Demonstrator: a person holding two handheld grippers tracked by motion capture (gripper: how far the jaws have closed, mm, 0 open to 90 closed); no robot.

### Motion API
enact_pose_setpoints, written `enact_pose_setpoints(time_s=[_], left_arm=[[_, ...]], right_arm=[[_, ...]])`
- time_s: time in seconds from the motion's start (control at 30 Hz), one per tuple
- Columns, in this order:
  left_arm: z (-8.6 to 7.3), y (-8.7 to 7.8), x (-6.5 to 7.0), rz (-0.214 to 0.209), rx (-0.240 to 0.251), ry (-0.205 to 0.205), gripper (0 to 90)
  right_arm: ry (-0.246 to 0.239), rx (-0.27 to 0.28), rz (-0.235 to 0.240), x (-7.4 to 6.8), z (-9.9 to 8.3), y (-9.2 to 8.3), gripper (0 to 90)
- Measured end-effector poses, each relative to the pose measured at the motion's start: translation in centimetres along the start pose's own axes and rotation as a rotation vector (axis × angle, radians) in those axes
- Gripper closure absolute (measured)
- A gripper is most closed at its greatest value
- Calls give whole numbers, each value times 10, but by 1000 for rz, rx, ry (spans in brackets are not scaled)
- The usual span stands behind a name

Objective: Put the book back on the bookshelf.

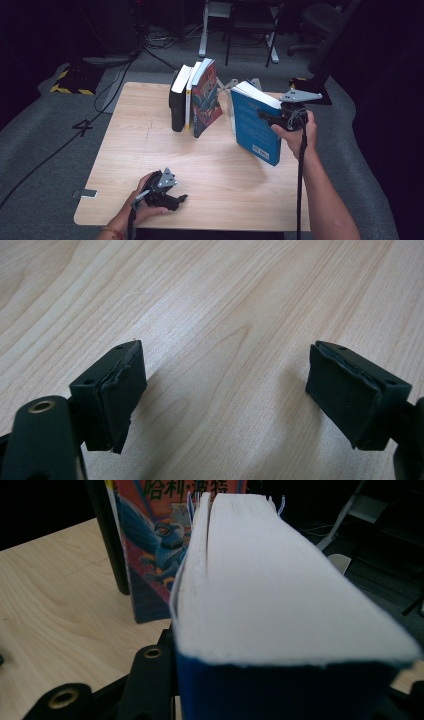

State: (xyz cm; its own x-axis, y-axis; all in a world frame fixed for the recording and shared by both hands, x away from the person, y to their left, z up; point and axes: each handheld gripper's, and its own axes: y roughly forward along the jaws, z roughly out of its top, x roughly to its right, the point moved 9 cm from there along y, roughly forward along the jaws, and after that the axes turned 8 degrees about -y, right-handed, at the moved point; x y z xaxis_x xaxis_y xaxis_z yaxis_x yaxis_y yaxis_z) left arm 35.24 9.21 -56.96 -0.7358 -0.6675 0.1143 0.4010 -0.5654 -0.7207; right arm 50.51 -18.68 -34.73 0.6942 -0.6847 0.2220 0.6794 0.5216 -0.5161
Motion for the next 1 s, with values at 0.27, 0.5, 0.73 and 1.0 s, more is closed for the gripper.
enact_pose_setpoints(time_s=[0.27, 0.5, 0.73, 1.0], left_arm=[[0, 0, 0, -1, 0, 2, 164], [0, 0, 0, -4, 0, 4, 163], [0, 0, 0, -4, 0, 4, 164], [0, 0, 1, -4, 0, 8, 167]], right_arm=[[39, 21, -34, 20, 6, 16, 614], [67, 30, -68, 36, 5, 31, 614], [86, 29, -87, 48, 8, 46, 614], [115, 57, -114, 57, 16, 62, 614]])
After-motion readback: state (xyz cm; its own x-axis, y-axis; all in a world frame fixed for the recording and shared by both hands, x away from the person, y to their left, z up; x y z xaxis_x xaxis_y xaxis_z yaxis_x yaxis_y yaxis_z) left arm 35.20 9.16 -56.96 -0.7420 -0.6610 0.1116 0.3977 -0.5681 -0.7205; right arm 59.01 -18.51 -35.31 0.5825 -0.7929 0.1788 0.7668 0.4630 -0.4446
